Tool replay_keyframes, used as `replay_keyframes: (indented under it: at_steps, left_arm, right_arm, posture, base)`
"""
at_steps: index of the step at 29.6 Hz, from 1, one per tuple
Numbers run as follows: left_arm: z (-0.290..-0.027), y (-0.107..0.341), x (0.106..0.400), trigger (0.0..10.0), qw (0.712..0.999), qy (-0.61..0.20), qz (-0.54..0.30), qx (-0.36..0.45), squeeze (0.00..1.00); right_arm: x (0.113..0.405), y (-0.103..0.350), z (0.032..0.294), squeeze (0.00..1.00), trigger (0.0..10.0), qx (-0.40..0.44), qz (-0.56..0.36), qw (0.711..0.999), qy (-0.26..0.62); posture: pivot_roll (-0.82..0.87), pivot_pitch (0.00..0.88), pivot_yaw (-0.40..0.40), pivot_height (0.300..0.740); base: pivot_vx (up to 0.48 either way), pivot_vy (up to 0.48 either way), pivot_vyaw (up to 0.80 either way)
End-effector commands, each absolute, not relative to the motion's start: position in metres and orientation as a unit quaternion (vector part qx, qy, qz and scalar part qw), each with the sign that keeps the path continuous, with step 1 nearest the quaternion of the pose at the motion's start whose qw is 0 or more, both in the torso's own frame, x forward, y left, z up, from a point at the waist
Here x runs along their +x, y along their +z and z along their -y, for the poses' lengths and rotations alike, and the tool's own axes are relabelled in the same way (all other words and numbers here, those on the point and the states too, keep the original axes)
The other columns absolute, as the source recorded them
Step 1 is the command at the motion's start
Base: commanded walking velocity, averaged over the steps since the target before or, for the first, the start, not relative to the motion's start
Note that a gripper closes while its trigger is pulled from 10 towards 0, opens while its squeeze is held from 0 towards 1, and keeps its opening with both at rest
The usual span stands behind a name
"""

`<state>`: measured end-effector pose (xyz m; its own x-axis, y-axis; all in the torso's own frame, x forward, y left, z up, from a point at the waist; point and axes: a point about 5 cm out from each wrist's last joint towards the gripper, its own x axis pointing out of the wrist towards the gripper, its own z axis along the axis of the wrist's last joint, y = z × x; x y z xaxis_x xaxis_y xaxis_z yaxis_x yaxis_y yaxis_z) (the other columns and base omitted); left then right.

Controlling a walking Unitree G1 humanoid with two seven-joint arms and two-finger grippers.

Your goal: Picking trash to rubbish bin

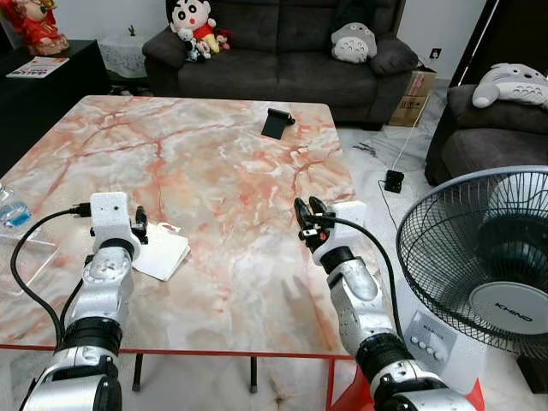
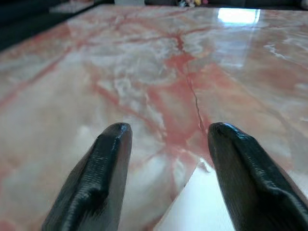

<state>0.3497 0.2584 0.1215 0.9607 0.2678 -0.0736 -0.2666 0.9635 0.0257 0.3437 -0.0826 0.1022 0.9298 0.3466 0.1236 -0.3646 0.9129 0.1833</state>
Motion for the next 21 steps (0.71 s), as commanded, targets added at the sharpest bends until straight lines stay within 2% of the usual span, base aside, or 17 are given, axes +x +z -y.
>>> replay_keyframes:
  at_steps: [1, 2, 13, 21]
  left_arm:
    - [-0.262, 0.120, 0.350, 10.0, 0.989, 0.141, -0.047, -0.014, 0.51]
    - [-0.262, 0.117, 0.349, 10.0, 0.988, 0.140, -0.052, -0.027, 0.00]
    - [-0.261, 0.095, 0.339, 10.0, 0.977, 0.142, -0.080, -0.140, 0.00]
    - [-0.260, 0.085, 0.330, 10.0, 0.969, 0.148, -0.085, -0.179, 0.00]
  right_arm:
    - [0.345, 0.106, 0.084, 0.00, 10.0, 0.097, 0.051, 0.976, 0.186]
    - [0.344, 0.106, 0.085, 0.00, 10.0, 0.096, 0.051, 0.977, 0.186]
    - [0.344, 0.107, 0.084, 0.00, 10.0, 0.092, 0.051, 0.976, 0.193]
    - [0.345, 0.109, 0.083, 0.00, 10.0, 0.091, 0.053, 0.975, 0.196]
  posture:
    - [-0.03, 0.021, -0.058, 0.740]
    - [-0.03, 0.023, -0.060, 0.740]
    - [-0.04, 0.034, -0.084, 0.740]
    - [-0.04, 0.032, -0.089, 0.740]
  base:
    - [0.000, 0.000, 0.00]
    - [0.000, 0.000, 0.00]
    - [0.000, 0.000, 0.00]
    - [0.000, 0.000, 0.00]
